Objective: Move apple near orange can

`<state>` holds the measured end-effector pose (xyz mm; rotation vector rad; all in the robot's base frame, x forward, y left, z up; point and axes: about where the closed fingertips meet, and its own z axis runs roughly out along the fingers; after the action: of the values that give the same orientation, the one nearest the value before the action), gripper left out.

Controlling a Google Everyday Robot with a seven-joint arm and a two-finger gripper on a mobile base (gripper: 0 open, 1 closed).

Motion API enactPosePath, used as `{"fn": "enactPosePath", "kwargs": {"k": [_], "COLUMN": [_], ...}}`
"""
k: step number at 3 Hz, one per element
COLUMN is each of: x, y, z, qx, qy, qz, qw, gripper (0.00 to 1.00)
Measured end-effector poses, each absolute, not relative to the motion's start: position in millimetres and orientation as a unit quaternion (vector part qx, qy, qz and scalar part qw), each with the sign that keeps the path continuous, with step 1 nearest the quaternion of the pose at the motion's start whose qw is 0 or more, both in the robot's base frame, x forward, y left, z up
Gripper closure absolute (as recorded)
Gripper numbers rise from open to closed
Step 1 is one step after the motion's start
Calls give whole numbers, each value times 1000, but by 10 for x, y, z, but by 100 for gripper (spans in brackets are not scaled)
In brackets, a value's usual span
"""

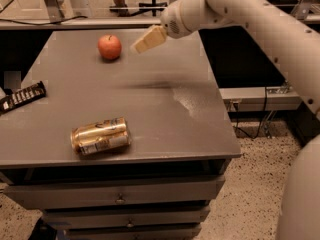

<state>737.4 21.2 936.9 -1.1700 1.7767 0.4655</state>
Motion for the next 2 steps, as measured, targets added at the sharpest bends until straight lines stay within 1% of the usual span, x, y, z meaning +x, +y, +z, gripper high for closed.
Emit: {"fn": "enactPosePath", "kwargs": {"k": [2], "x": [7710], "y": [966], "z": [9145], "qx": [-460], "qy": [707], "qz": [260], "qw": [470], "gripper": [0]}}
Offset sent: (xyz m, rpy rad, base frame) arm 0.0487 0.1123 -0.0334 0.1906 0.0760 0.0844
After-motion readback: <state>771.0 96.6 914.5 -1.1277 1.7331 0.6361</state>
